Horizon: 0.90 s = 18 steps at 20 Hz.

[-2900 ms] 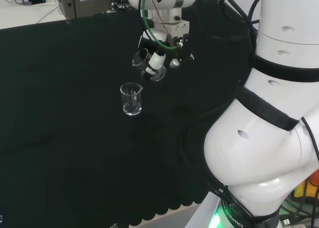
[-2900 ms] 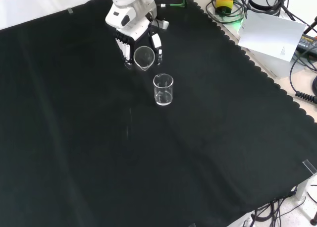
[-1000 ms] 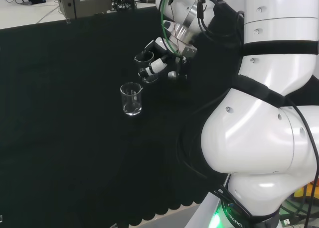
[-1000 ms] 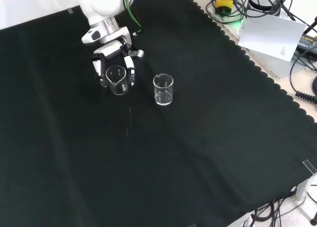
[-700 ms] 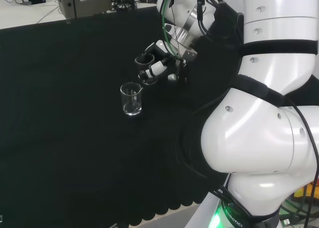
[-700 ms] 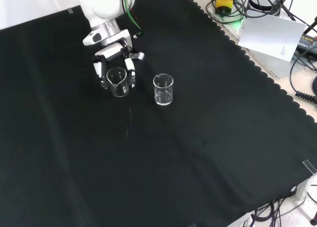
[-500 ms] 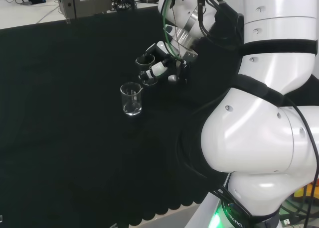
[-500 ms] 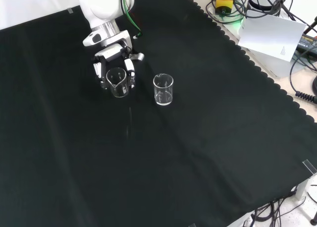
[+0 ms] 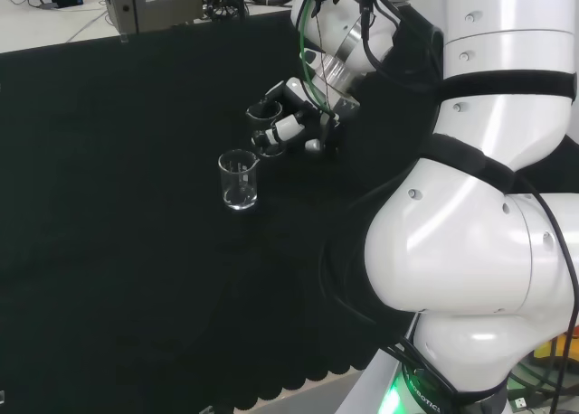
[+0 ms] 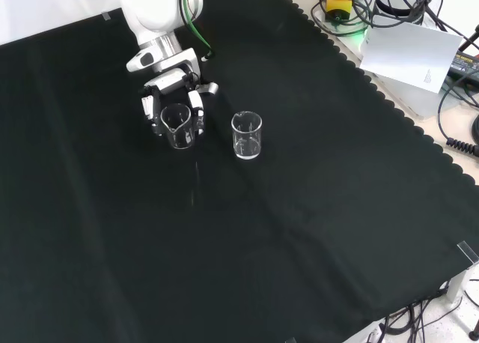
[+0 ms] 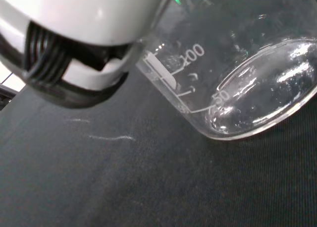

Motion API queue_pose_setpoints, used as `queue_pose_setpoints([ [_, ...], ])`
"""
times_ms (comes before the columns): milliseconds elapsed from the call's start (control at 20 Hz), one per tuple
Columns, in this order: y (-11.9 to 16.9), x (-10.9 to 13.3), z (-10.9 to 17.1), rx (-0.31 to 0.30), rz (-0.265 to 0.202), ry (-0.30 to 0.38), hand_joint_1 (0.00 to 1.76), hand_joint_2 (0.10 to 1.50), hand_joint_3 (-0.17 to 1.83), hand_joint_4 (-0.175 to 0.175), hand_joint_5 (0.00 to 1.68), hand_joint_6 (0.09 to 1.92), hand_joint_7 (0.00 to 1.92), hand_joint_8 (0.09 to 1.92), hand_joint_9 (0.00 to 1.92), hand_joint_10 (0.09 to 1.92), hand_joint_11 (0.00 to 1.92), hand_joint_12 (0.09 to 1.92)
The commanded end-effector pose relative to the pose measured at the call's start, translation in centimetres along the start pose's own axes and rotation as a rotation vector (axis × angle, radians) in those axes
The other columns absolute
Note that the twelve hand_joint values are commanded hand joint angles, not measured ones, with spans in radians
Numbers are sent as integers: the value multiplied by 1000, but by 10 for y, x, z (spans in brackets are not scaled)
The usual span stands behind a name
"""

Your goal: Place the beaker back on the table.

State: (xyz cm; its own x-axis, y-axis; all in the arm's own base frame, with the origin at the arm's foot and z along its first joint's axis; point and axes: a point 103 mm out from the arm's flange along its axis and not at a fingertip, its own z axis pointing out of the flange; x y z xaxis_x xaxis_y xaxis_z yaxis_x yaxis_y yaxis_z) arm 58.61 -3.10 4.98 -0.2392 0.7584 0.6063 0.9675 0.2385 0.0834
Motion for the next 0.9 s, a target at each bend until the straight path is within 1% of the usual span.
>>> queue_pose_setpoints([
  [50,-5,-2,0,32,4,12,1296,1000,49,-175,1141,743,1059,811,1443,87,1255,706],
  [100,-6,-2,0,48,7,8,1241,1023,27,-163,1124,767,1012,745,1396,87,1246,726],
  [200,-8,-3,-1,79,10,-8,1202,988,-32,-75,923,755,894,668,1295,87,1141,801],
  [250,-10,-2,-1,86,13,-13,1182,978,-59,-48,830,753,840,652,1243,87,1060,861],
  [300,-11,-2,-2,96,13,-27,1164,976,-86,-34,748,753,788,645,1196,87,981,922],
  [450,-15,2,-8,137,16,-63,1098,983,-159,-21,587,723,658,638,1077,87,769,1080],
  [500,-15,4,-11,167,19,-77,1075,979,-168,-19,547,700,626,636,1038,87,695,1128],
  [700,-20,13,-20,254,26,-141,990,944,-175,-24,414,519,502,631,899,87,477,1263],
  [900,-27,27,-41,237,27,-139,926,911,-175,-26,365,311,328,623,733,87,295,1337],
])
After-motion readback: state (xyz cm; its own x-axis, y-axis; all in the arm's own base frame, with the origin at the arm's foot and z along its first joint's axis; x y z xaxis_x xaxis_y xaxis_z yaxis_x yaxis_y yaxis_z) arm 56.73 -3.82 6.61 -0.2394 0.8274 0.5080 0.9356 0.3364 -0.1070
